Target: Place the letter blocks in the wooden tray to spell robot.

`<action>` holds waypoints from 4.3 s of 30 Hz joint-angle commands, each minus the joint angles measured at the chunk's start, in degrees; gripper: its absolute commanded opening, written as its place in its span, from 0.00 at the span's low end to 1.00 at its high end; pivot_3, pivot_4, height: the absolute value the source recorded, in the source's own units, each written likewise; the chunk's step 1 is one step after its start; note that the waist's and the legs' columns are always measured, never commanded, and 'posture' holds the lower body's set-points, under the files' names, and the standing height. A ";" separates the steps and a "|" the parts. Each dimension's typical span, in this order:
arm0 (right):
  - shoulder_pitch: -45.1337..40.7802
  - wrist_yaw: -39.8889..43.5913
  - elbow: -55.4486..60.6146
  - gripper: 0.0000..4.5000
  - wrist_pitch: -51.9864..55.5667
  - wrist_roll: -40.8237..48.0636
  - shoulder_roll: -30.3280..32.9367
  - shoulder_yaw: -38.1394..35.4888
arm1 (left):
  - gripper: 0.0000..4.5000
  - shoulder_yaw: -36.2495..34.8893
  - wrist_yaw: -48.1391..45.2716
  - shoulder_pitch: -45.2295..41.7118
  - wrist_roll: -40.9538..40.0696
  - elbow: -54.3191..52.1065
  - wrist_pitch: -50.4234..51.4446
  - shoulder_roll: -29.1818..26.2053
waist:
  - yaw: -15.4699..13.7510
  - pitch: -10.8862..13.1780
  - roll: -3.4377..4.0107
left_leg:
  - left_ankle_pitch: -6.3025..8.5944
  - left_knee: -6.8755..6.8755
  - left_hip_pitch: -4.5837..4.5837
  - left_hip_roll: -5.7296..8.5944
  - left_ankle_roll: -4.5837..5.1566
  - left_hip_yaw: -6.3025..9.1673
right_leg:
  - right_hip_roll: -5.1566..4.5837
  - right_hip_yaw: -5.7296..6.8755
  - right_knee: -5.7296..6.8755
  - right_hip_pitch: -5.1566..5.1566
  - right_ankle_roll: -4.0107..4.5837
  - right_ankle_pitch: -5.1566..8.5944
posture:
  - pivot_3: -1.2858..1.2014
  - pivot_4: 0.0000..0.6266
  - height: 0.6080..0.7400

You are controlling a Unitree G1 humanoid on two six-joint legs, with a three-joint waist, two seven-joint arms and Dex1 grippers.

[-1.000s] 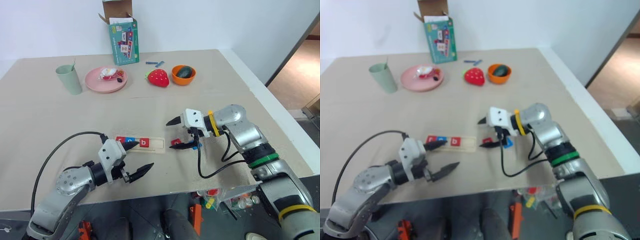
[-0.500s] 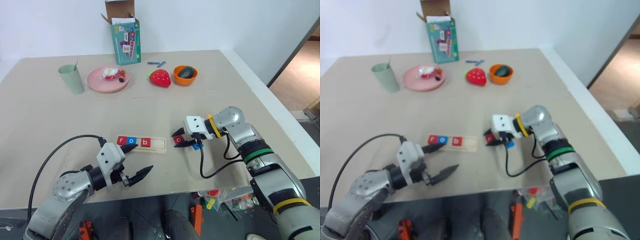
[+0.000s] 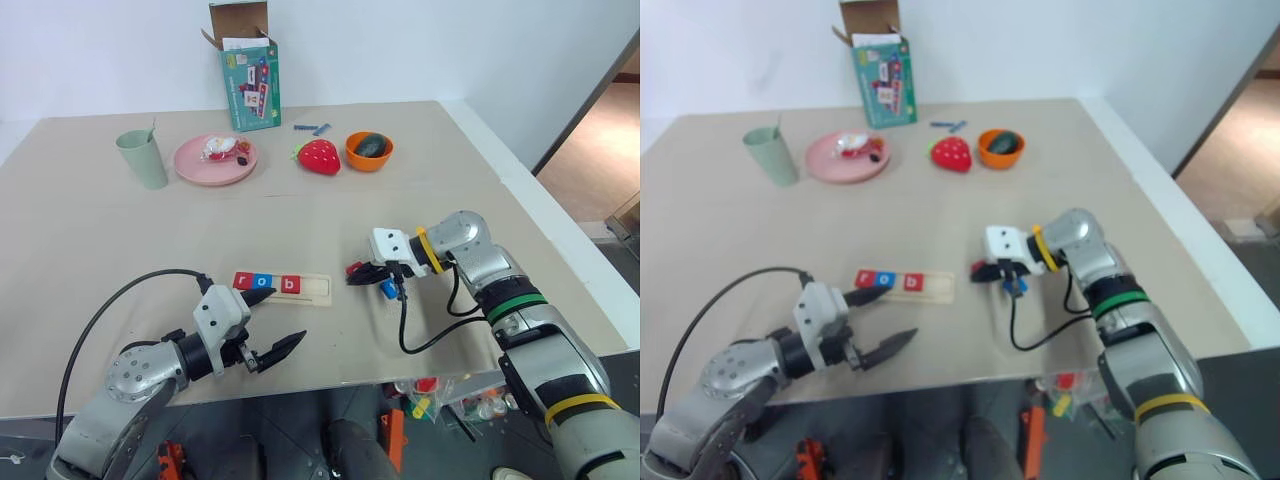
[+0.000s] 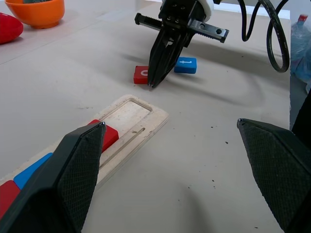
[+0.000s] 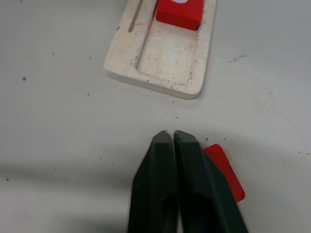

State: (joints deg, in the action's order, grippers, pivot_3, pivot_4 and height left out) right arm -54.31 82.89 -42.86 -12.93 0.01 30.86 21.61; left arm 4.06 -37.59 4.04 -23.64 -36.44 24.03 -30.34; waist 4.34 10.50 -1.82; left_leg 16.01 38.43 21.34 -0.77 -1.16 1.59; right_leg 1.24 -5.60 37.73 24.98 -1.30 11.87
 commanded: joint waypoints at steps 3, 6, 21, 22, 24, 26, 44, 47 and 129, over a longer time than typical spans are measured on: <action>-1.83 3.47 6.30 0.49 8.18 4.76 0.60 -4.12 | 1.00 -0.60 -0.43 -0.62 -0.12 0.03 -0.89 -0.27 | -0.02 0.00 0.01 | 0.00 -0.01 0.03 -0.01 0.00 0.02 | 0.00 0.01 0.00 0.03 0.00 0.00 | 0.52 0.24 1.00; -4.49 2.18 4.50 0.72 10.21 4.44 0.76 -5.09 | 1.00 -0.51 -0.61 -0.89 -0.10 0.36 -1.00 -0.19 | -0.02 0.00 0.01 | 0.00 0.00 0.03 -0.01 0.00 0.03 | -0.02 0.00 0.00 0.03 0.00 0.00 | 0.52 0.24 1.00; -10.74 -1.12 -16.57 0.95 -7.37 -6.49 -1.59 -2.54 | 1.00 -0.40 -1.15 -1.00 0.09 0.88 -1.33 -0.22 | 0.15 0.00 0.01 | 0.00 -0.02 0.04 0.03 0.00 -0.04 | 0.01 -0.03 0.00 0.06 0.07 -0.03 | 0.52 0.24 1.00; -11.08 -1.32 -17.46 0.95 -7.59 -6.85 -2.13 -2.48 | 1.00 -0.44 -0.99 -0.89 0.15 0.77 -1.31 -0.18 | 0.15 0.00 0.01 | 0.00 -0.01 0.04 0.01 0.00 -0.03 | 0.03 -0.03 0.00 0.06 0.09 -0.04 | 0.52 0.24 1.00; -11.57 -1.59 -18.92 0.95 -8.31 -7.47 -2.87 -2.46 | 1.00 -0.56 -0.67 -0.65 0.26 0.56 -1.30 -0.10 | 0.13 0.00 0.01 | 0.00 -0.01 0.03 -0.01 0.00 -0.02 | 0.08 -0.02 0.01 0.06 0.13 -0.07 | 0.52 0.24 1.00; -11.85 -1.66 -19.82 0.95 -8.65 -7.73 -3.33 -2.77 | 1.00 -0.62 -0.48 -0.42 0.29 0.33 -1.29 -0.06 | 0.12 0.00 0.01 | 0.00 -0.01 0.03 0.00 0.00 0.01 | 0.08 0.01 0.02 0.05 0.13 -0.07 | 0.52 0.24 1.00; -10.58 -1.24 -21.90 0.27 -10.44 -9.43 -3.68 -2.94 | 1.00 -0.23 0.52 0.86 0.43 -0.72 -1.39 -0.17 | 0.12 0.00 0.01 | -0.07 0.03 -0.11 0.02 -0.06 0.00 | 0.06 0.00 0.04 -0.09 0.10 -0.16 | 0.52 0.24 1.00; -10.32 -1.04 -21.25 0.27 -10.03 -9.19 -3.49 -3.18 | 1.00 -0.19 0.29 0.75 0.42 -0.52 -1.48 -0.23 | 0.11 0.00 0.01 | -0.07 0.02 -0.11 0.02 -0.06 0.00 | 0.06 -0.01 0.04 -0.09 0.10 -0.16 | 0.52 0.24 1.00; 9.95 -34.10 50.37 0.27 65.01 0.29 -8.43 4.70 | 1.00 -0.81 0.24 -1.91 -1.00 1.05 -0.37 0.22 | 0.06 0.00 0.01 | -0.21 0.03 0.09 0.01 -0.32 0.13 | 0.12 0.10 0.32 0.19 -0.26 0.19 | 0.52 0.24 1.00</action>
State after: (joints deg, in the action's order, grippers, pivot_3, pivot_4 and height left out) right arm -43.67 49.04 6.37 51.65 -0.06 21.91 26.67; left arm 4.01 -36.94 2.30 -23.88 -33.71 24.10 -29.89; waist 4.40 10.50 -1.81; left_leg 15.80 38.46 21.43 -0.75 -1.48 1.71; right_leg 1.36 -5.51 38.05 25.18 -1.56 12.06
